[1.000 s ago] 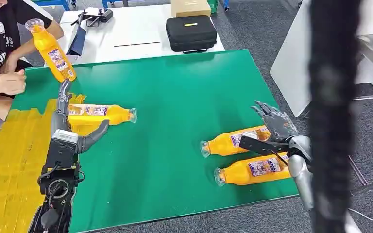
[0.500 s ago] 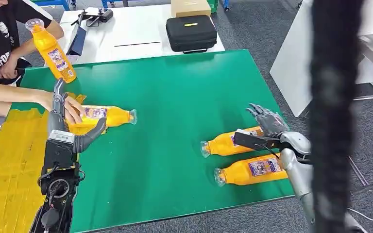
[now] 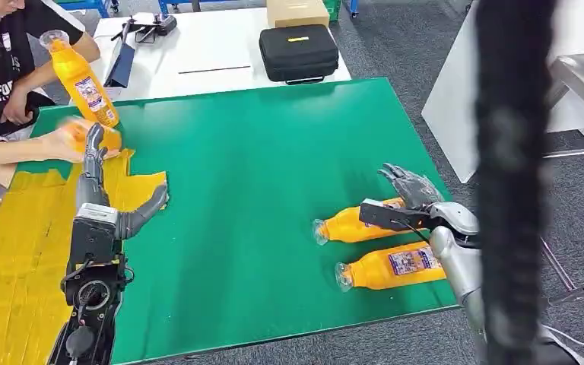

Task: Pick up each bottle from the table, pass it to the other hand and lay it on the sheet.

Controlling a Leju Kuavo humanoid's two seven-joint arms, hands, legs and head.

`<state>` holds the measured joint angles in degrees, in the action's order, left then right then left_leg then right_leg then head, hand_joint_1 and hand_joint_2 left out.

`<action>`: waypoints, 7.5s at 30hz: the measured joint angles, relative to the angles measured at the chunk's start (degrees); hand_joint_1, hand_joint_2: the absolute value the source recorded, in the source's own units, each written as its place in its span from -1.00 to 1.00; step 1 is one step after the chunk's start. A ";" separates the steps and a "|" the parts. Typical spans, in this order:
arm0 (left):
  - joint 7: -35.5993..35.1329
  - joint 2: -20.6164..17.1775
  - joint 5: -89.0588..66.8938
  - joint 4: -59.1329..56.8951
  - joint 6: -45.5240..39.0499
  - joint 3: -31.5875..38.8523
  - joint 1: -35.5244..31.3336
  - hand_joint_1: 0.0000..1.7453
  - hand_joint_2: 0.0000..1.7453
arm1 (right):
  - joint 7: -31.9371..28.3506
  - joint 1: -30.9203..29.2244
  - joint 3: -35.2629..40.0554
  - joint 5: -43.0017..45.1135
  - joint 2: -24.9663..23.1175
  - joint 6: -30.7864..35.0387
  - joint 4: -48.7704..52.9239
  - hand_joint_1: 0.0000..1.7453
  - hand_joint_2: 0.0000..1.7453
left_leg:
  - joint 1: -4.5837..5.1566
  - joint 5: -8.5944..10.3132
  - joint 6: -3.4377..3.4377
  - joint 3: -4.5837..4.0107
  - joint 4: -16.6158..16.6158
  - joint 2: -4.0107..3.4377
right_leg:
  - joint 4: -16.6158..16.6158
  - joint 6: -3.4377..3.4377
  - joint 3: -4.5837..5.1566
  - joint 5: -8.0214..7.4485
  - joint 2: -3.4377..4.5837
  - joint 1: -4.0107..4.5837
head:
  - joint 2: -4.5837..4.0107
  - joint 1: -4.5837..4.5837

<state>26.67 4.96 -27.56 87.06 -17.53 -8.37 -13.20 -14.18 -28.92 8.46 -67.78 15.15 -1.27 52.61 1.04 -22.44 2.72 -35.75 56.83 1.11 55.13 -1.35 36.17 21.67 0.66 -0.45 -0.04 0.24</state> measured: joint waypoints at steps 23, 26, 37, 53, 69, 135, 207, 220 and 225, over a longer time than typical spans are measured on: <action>-0.63 0.04 2.36 -2.93 -0.92 -0.44 -0.53 -1.00 1.00 | 0.35 1.86 1.18 4.17 -0.33 5.60 2.20 -1.00 1.00 | 0.03 0.12 0.11 0.31 0.01 -0.11 | -0.03 -0.14 -0.34 -0.17 0.04 -0.01 | 0.00 0.00; -0.55 0.04 2.29 -2.93 -0.96 -0.13 0.00 -1.00 1.00 | 0.92 3.79 0.59 4.00 -0.61 6.19 7.93 -1.00 1.00 | 0.01 0.12 0.10 0.17 0.01 -0.11 | -0.02 -0.13 -0.18 -0.16 0.05 0.01 | 0.00 0.00; -0.50 0.13 1.64 -2.93 -0.98 0.92 0.42 -1.00 1.00 | 1.00 8.69 -2.25 2.01 -1.75 9.98 20.50 -1.00 1.00 | 0.01 0.08 0.08 -0.08 0.00 -0.04 | -0.02 -0.14 0.06 -0.11 0.03 -0.01 | 0.00 -0.02; -1.18 0.55 1.46 -4.44 1.27 2.01 -0.60 -1.00 1.00 | 2.84 18.05 -4.52 0.61 2.97 -6.29 26.19 -1.00 1.00 | 0.02 0.03 0.06 -0.18 0.01 0.05 | -0.04 -0.17 0.16 -0.10 -0.01 -0.02 | 0.00 0.00; -1.46 1.31 1.66 -6.16 2.10 2.01 -1.25 -1.00 1.00 | 6.95 18.41 -6.05 -7.72 1.99 2.82 25.12 -1.00 1.00 | 0.02 0.03 0.06 -0.20 0.01 0.05 | -0.04 -0.17 0.16 -0.09 -0.01 -0.03 | 0.00 0.00; -1.70 2.88 2.47 -14.73 1.20 1.44 -4.85 -1.00 1.00 | 9.22 -2.56 -1.95 -15.61 -3.76 8.55 -14.12 -1.00 1.00 | 0.02 0.07 0.06 -0.16 0.01 0.03 | -0.03 -0.18 0.13 -0.11 0.00 -0.02 | 0.00 -0.02; -9.38 -0.17 21.42 -4.55 30.69 -12.74 -6.97 -1.00 1.00 | -16.61 3.41 1.62 42.40 -21.55 22.18 6.36 1.00 1.00 | -0.01 0.09 0.06 -0.27 0.01 0.05 | 0.00 -0.16 0.24 -0.10 -0.03 -0.01 | 0.00 -0.02; -9.79 0.04 22.90 -5.75 31.52 -14.86 -9.39 -1.00 1.00 | -17.57 1.73 11.08 39.30 -25.20 18.54 1.54 1.00 1.00 | -0.02 0.10 0.04 -0.28 0.00 0.04 | 0.02 -0.15 0.28 -0.09 -0.02 0.00 | 0.00 -0.02; -9.77 0.04 24.06 -6.82 31.32 -14.88 -10.01 -1.00 1.00 | -18.05 1.53 13.66 37.74 -26.03 18.03 0.13 1.00 1.00 | -0.02 0.10 0.04 -0.29 0.00 0.04 | 0.02 -0.16 0.28 -0.09 -0.02 -0.01 | 0.00 0.00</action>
<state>16.90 5.01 -3.50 80.24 13.79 -23.26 -23.21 -32.24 -27.39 22.12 -30.03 -10.89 16.76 52.74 1.02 -22.34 2.76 -36.05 56.83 1.15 55.14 -1.50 36.45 21.57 0.64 -0.45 -0.04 0.24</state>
